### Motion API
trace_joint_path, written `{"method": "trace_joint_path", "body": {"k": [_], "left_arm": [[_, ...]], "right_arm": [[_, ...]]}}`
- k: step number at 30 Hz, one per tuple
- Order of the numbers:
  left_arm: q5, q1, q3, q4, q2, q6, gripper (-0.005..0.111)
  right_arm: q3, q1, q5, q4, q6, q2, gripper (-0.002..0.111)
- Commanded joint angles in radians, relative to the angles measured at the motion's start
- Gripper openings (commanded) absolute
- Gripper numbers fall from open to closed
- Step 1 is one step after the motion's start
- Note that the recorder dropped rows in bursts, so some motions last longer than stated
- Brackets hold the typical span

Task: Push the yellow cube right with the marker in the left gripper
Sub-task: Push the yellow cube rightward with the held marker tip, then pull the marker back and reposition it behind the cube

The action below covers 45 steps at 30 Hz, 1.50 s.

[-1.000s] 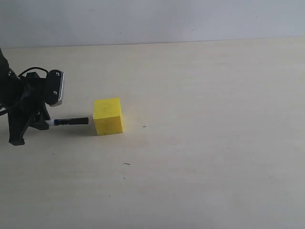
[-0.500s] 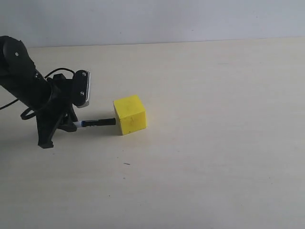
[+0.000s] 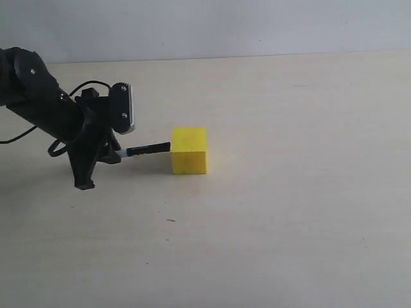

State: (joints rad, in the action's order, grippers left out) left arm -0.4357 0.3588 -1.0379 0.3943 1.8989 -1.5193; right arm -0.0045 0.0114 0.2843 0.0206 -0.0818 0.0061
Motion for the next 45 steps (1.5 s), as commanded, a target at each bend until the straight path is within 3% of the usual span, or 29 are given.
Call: {"method": "trace_joint_path", "body": {"k": [1, 8, 18, 28, 45], "left_arm": [[-0.019, -0.001, -0.026, 0.008, -0.004, 0.036, 0.0], [-0.059, -0.019, -0.024, -0.017, -0.004, 0.036, 0.0], [-0.083, 0.061, -0.024, -0.022, -0.007, 0.036, 0.0], [-0.155, -0.012, -0.024, -0.082, -0.015, 0.07, 0.0], [-0.112, -0.019, -0.024, -0.149, -0.015, 0.151, 0.0]], "right_arm": [[0.005, -0.007, -0.002, 0.006, 0.003, -0.006, 0.0], [0.005, -0.007, -0.002, 0.006, 0.003, -0.006, 0.0], [0.005, -0.007, -0.002, 0.006, 0.003, -0.006, 0.0], [0.005, -0.007, -0.002, 0.006, 0.003, -0.006, 0.0], [0.005, -0.007, -0.002, 0.006, 0.003, -0.006, 0.0]]}}
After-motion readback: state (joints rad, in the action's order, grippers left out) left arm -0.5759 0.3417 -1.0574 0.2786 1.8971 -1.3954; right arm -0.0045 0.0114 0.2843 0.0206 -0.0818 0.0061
